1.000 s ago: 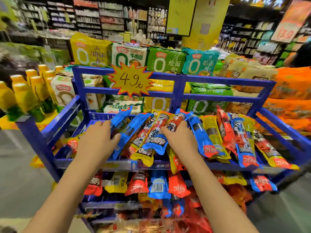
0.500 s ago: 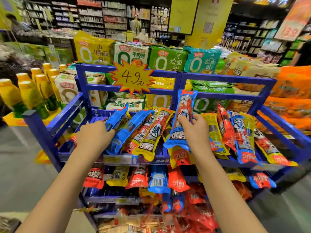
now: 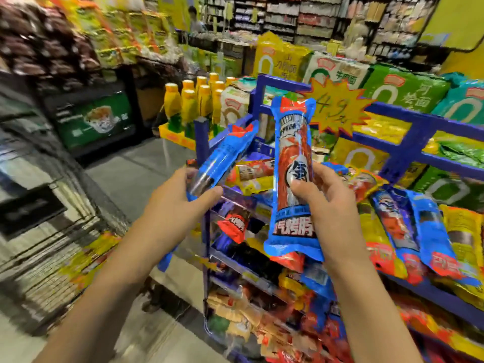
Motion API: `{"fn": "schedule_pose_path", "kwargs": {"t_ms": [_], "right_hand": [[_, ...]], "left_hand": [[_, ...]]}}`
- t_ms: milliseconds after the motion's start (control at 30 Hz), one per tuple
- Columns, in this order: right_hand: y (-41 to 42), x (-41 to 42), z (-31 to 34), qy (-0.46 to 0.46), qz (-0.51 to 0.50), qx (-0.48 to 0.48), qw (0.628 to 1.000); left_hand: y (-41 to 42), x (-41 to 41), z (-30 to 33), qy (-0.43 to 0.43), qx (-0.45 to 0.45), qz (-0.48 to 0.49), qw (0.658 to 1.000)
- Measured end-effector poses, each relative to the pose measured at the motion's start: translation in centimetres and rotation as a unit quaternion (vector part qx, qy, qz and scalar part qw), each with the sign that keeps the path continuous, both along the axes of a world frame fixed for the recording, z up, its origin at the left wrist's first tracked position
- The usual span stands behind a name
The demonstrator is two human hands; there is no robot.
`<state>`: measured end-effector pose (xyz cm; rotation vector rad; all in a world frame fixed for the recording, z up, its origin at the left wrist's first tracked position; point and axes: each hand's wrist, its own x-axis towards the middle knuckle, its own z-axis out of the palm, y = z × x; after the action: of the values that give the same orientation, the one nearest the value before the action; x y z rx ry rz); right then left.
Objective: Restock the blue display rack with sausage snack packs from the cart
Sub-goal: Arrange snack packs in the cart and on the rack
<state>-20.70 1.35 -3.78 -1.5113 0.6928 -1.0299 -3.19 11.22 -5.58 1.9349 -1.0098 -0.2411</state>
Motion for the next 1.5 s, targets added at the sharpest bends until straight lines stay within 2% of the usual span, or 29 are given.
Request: {"fn": "schedule_pose_path", "kwargs": {"t_ms": [100, 200, 333, 533, 667, 1000, 1300, 1500], "right_hand": [[2.6, 4.2, -1.6, 0.006, 0.093, 0.018, 0.995], [6.0, 8.8, -3.5, 0.025, 0.194, 0.039, 0.980], [10.7, 15.1, -6.2, 0.057, 0.290, 0.070, 0.953], [16.1, 24.7, -10.3, 0.130, 0.352, 0.134, 0.917], [18.0, 29.4, -13.5, 0.166, 0.366, 0.174, 0.899], [15.4, 41.1, -20.1, 0.263, 0.360, 0.211, 0.870], [9.7, 52.2, -25.4, 0.329, 0.398, 0.210, 0.831], [10.6, 55.2, -31.1, 0.392, 0.419, 0.245, 0.781]], "left_hand": [[5.5, 2.5, -2.2, 0.087, 0.005, 0.078, 0.993], [12.0, 5.0, -4.5, 0.131, 0.013, 0.134, 0.982], [19.8, 8.3, -8.0, 0.208, 0.010, 0.245, 0.947], [27.9, 14.1, -11.4, 0.292, -0.017, 0.350, 0.890], [30.7, 18.7, -13.4, 0.332, -0.038, 0.376, 0.864], [26.8, 29.4, -19.2, 0.428, -0.028, 0.380, 0.819], [21.3, 38.5, -22.8, 0.465, -0.031, 0.441, 0.767], [19.4, 42.1, -28.7, 0.483, 0.018, 0.450, 0.751]]}}
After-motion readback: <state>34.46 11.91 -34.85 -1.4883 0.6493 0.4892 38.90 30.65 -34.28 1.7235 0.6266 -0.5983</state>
